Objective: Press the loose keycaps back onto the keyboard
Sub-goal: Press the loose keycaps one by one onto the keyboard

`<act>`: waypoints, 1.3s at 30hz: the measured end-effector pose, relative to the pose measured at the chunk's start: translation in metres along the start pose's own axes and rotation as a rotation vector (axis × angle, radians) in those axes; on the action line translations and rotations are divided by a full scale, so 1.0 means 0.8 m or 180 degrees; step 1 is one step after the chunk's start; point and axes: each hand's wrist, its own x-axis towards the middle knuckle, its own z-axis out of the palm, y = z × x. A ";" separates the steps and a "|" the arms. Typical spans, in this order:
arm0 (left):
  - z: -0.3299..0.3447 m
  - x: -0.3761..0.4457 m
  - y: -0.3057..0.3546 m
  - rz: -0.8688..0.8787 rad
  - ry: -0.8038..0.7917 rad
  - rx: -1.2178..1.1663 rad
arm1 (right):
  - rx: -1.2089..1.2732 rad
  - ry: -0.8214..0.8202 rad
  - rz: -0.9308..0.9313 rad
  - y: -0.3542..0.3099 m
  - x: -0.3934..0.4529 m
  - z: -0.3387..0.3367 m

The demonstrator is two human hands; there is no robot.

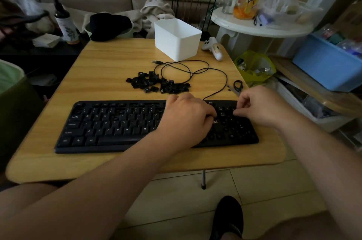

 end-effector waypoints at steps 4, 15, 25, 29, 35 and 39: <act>-0.022 0.027 -0.047 -0.0637 0.0078 0.0210 | 0.0279 0.0083 -0.0100 -0.010 0.006 0.001; -0.042 0.054 -0.132 -0.1375 -0.0464 0.0532 | 0.0565 0.0349 -0.0464 -0.058 0.020 0.029; -0.038 0.051 -0.140 -0.0874 -0.0392 0.0938 | 0.0708 0.0441 -0.0736 -0.094 0.028 0.042; -0.039 0.052 -0.143 -0.0698 -0.0538 0.0992 | 0.0734 0.0454 -0.0782 -0.105 0.029 0.043; -0.042 0.049 -0.141 -0.0681 -0.0424 0.0775 | 0.0744 0.0395 -0.0892 -0.115 0.029 0.047; -0.055 0.047 -0.135 -0.1218 -0.0256 -0.1615 | 0.1037 0.0478 -0.1175 -0.118 0.029 0.051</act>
